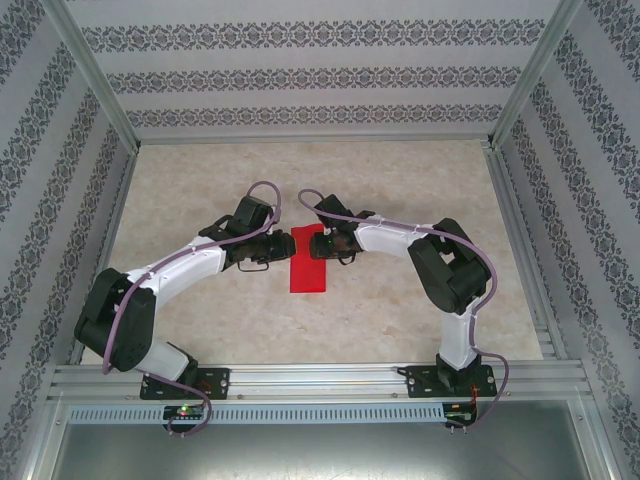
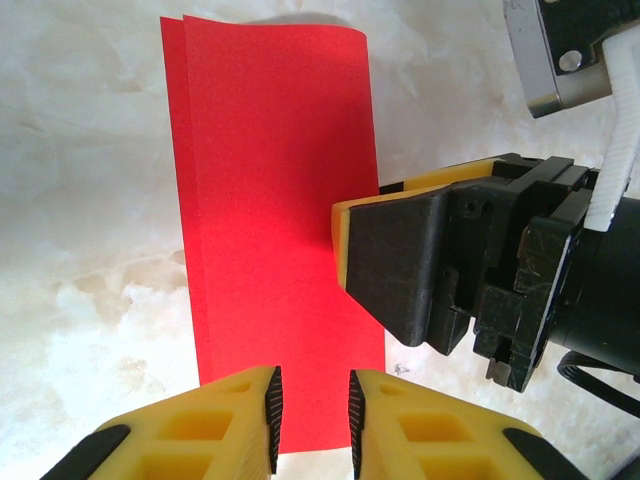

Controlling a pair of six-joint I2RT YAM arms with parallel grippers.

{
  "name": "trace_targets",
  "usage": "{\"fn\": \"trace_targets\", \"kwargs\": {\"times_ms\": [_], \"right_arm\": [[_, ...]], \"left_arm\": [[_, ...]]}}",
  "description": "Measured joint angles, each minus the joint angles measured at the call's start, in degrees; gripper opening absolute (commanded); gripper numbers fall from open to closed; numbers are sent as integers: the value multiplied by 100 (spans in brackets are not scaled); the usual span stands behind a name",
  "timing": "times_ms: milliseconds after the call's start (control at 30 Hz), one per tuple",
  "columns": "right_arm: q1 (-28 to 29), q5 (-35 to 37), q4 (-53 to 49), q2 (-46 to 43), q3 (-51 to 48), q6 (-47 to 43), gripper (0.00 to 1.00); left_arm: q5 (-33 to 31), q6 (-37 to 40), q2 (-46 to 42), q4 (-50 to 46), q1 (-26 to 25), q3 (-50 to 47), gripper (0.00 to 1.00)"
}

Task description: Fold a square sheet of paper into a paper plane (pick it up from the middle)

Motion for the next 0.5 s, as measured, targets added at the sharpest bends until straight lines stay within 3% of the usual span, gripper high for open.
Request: {"fn": "trace_targets", "kwargs": {"times_ms": [500], "right_arm": [[74,111,-87,50,96,-24,49]], "left_arm": [[0,0,0,2,0,-72,28]]}}
